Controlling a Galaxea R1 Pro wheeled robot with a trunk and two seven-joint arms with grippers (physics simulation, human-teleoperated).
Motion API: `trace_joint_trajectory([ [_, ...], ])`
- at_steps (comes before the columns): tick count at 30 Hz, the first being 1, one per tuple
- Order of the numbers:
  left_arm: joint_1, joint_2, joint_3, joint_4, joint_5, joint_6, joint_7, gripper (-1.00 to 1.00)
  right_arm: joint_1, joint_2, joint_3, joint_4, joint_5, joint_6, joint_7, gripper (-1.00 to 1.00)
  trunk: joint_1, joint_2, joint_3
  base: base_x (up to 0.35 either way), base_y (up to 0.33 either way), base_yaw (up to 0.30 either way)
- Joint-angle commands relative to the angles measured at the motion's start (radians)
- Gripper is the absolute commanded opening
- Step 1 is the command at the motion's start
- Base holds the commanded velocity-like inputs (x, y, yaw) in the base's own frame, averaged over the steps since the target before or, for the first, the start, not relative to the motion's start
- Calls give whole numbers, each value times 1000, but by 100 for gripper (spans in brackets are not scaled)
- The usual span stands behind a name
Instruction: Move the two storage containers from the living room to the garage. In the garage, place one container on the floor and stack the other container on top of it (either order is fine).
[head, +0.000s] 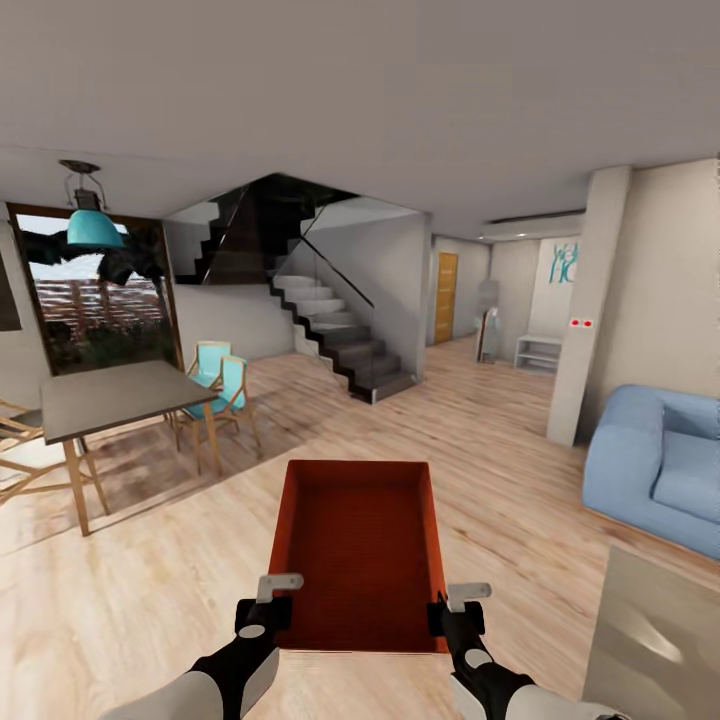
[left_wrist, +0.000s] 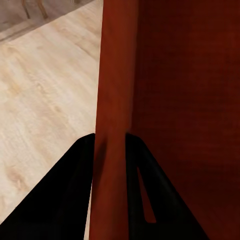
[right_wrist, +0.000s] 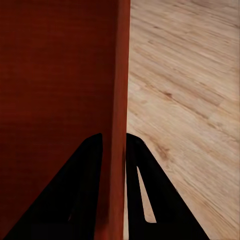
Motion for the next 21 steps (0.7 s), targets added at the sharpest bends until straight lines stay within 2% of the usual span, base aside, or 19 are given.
trace_joint_trajectory([
  [1, -2, 0, 39, -3, -10, -5, 22, -100, 0, 0, -6, 2, -10, -1, -1, -100, 1, -1, -2, 322, 119, -174],
  [13, -2, 0, 39, -3, -4, -5, 22, -100, 0, -1, -6, 2, -10, -1, -1, -100, 1, -1, -2, 322, 163, -229],
  [21, -2, 0, 39, -3, 8, -5, 22, -100, 0, -2, -6, 2, -10, -1, 0, -100, 1, -1, -2, 321, 179, -41],
])
